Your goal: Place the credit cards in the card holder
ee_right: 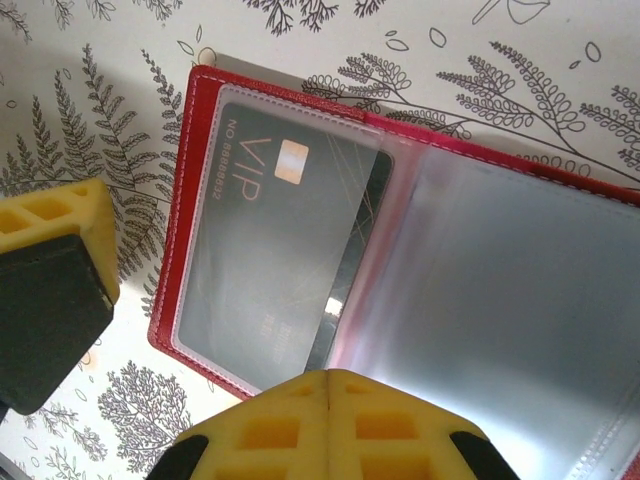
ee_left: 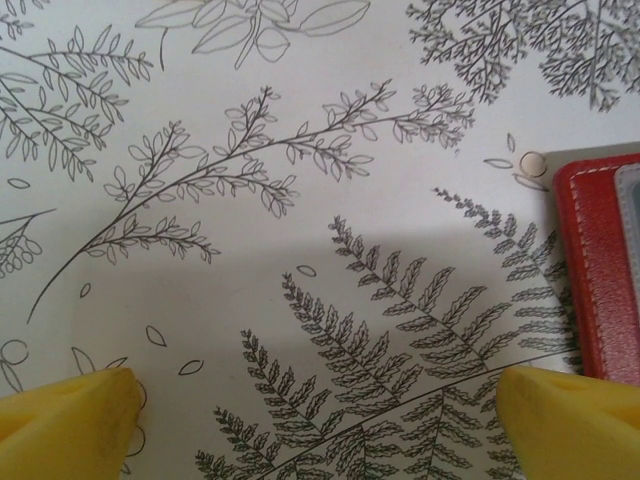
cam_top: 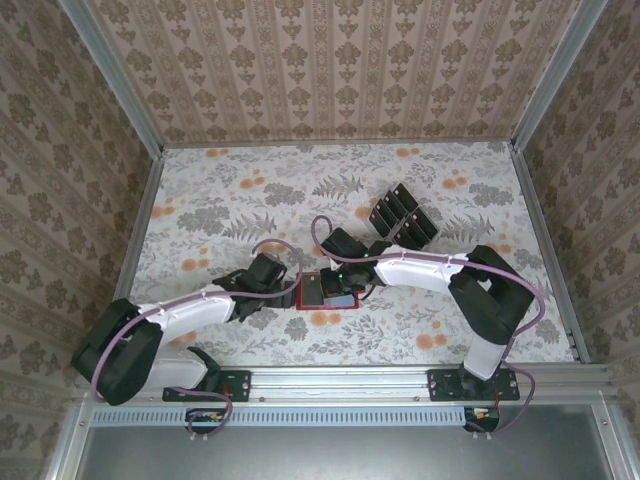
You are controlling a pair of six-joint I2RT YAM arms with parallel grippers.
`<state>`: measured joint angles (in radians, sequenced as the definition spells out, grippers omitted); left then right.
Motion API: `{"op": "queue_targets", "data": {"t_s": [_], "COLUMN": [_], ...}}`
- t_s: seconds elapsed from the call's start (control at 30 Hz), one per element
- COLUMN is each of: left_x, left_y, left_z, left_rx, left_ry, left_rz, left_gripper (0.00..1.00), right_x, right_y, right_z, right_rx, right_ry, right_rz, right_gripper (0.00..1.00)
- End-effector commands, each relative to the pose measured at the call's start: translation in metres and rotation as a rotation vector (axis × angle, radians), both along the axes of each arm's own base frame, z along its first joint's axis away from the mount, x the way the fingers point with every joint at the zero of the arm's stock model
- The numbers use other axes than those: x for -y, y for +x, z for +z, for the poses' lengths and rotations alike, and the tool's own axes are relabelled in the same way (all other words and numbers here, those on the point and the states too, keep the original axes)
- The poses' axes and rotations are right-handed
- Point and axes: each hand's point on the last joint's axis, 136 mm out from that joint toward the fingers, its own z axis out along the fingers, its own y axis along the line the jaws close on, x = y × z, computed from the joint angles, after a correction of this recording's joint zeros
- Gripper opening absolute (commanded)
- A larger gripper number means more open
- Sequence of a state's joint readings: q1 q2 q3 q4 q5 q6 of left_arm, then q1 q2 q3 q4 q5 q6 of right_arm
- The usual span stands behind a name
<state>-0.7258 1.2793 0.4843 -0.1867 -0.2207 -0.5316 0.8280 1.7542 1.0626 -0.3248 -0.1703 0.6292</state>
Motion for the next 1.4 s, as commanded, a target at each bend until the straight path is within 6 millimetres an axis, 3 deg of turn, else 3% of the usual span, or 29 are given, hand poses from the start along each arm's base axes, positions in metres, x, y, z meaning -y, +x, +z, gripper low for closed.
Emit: {"op": "queue_targets", "data": {"t_s": [0.0,0.4,1.0,1.17,1.37], "left_x": [-0.003,0.003,0.015,0.016,0.008], "left_y": [-0.004,-0.006,-0.014,-0.014,-0.01], "left_z": [-0.008,-0.017,-0.032,-0.03,-0.018], "left_rx": [-0.012,-0.031,-0.057,-0.053,-0.023], "left_ry": [0.017,0.034,0.039,0.042,0.057], "left_rz": [0.01,-0.011,-0.041,-0.044,-0.027], "left_gripper": [1.0,1.0,1.0,1.0,1.0], "right_x": [-0.002,-0.008,-0.021,-0.022,-0.008], "right_y": [-0.008,-0.013,-0.016,-0.015,-0.004], "right_z": [-0.015,-0.027,-0.029,-0.021,0.016], "right_rx": [-0.037,-0.06,-0.094,-0.08,0.005], "right_ry": [-0.007,-0.016,0.015,0.021,0.02], "right_rz": [0.005,0.018,0.055,0.065,0.047], "right_gripper": [0.03,0.01,0.02,0.02,0.09]}}
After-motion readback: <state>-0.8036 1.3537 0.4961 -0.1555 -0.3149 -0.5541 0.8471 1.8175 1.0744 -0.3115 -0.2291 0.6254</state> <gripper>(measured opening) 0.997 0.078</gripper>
